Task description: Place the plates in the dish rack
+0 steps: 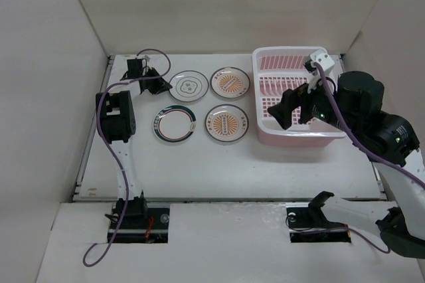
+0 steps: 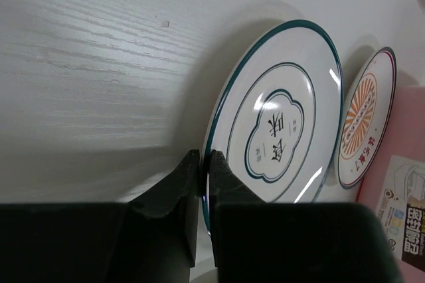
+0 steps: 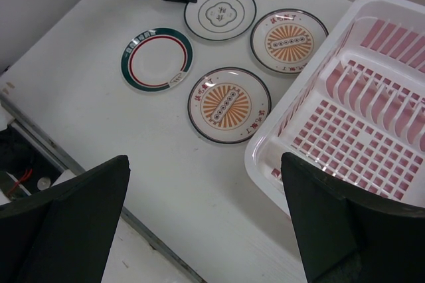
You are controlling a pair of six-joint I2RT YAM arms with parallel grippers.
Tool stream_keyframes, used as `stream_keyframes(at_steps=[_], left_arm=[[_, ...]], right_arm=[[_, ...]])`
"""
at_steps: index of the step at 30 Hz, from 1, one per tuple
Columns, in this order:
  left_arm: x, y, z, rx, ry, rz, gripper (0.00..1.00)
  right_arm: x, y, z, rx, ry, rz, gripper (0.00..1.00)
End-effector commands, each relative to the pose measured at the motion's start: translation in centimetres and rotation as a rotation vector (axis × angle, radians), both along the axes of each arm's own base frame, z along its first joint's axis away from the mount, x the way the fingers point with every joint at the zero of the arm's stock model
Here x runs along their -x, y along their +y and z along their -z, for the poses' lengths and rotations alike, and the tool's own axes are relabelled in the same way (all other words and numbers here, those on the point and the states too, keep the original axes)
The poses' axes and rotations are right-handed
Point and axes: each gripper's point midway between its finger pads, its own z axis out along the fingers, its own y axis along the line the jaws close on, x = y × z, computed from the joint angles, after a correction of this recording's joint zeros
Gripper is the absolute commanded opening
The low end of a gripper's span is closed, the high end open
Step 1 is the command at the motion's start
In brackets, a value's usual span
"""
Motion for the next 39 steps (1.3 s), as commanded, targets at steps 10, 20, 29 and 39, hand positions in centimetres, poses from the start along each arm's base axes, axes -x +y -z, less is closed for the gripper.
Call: stream_keyframes(at_steps=[10,20,29,39], left_arm=[[2.0,1.9,-4.2,-0.144,0.009,-0.086,0.00],[3.4,3.6,-19.4,-0.182,-0.166,-0.227,0.00],[10.5,2.2,-23.5,-0.054,0.037,-0.332,0.00],[16.6,-2.3,-26.4,0.177,0.106,-0.290,0.00]], right_arm=[[-2.9,0.0,3.7,0.098,0.005,0.087,1.00],[-4.7,7.4,4.8,0.159,-0.012,-0.104,1.00],[-9.6,16.6,5.7,0.439,-0.299,-0.210,1.00],[-12.0,22.5,7.4,0.448,-0.366,-0.278,1.00]])
